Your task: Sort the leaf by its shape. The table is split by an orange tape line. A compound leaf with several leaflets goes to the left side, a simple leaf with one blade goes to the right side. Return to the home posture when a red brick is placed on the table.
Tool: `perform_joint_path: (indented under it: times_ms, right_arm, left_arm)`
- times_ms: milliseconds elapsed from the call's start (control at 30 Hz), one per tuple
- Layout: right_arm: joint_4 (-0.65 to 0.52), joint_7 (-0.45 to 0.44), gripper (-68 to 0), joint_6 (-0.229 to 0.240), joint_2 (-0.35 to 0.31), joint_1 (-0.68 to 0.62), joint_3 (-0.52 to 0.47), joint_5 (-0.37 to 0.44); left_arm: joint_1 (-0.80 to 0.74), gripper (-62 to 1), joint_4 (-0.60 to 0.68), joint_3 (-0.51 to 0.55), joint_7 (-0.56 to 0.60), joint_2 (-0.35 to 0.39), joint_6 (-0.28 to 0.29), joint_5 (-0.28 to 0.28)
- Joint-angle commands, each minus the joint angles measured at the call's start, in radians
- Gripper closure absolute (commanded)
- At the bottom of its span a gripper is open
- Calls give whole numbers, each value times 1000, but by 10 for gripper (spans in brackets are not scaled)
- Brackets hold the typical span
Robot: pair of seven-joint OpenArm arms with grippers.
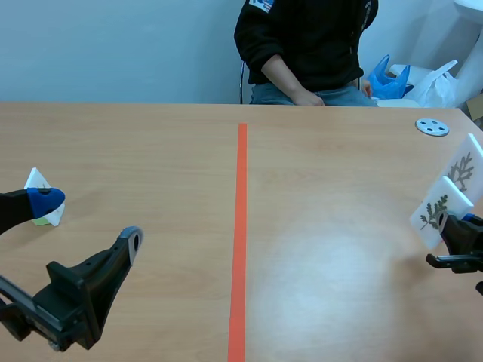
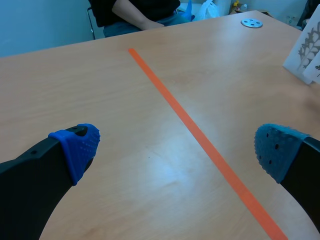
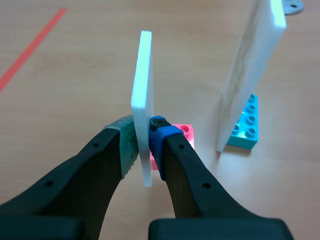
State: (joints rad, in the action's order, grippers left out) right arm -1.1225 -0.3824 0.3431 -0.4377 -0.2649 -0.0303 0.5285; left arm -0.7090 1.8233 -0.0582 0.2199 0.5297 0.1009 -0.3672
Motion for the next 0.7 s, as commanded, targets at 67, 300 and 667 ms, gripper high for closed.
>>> perform_joint_path:
  times_ms: [67, 300, 667]
  right_arm:
    - [58, -16, -15, -11, -5, 68, 0, 11]
    - [158, -19, -15, -22, 23, 141, 4, -5]
    - [214, -28, -86, -51, 45, 156, 12, -5]
  left_arm:
    - [3, -623, 8, 2, 19, 3, -1, -6]
    - [3, -623, 8, 2, 19, 3, -1, -6]
    - [3, -623, 8, 2, 23, 3, -1, -6]
